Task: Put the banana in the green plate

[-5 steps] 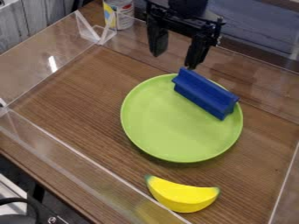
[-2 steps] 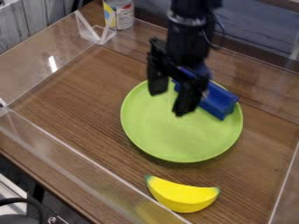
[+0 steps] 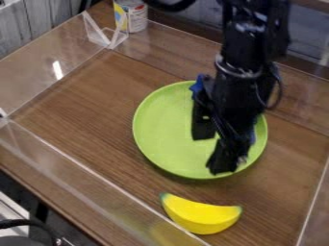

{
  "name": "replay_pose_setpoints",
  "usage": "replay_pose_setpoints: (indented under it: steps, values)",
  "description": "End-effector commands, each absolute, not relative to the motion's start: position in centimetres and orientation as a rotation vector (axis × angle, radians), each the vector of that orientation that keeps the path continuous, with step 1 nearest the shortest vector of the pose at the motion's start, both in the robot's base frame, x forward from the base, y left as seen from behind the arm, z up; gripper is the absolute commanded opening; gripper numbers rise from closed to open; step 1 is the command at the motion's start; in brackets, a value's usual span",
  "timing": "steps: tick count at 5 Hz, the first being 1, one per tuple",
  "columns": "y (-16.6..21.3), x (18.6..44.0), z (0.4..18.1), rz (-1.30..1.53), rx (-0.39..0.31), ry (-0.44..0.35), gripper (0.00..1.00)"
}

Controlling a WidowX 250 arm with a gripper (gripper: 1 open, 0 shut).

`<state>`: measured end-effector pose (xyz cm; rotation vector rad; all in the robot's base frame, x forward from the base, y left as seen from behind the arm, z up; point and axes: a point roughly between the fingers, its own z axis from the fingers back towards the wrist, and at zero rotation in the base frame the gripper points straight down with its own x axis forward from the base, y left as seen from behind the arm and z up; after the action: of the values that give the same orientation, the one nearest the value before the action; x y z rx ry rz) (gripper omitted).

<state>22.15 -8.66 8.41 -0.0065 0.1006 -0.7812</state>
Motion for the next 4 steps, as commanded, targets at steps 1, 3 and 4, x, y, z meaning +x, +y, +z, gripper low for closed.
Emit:
replay_pose_setpoints:
  steps: [1,3,4]
  values:
    - [-10.2,21.4,9.0,-0.904,-0.003,0.048,1.00]
    - [-10.5,19.5,6.8,-1.067,-0.013,0.059,1.00]
    - [-10.0,18.3,5.4,-1.081,-0.015,0.056,1.00]
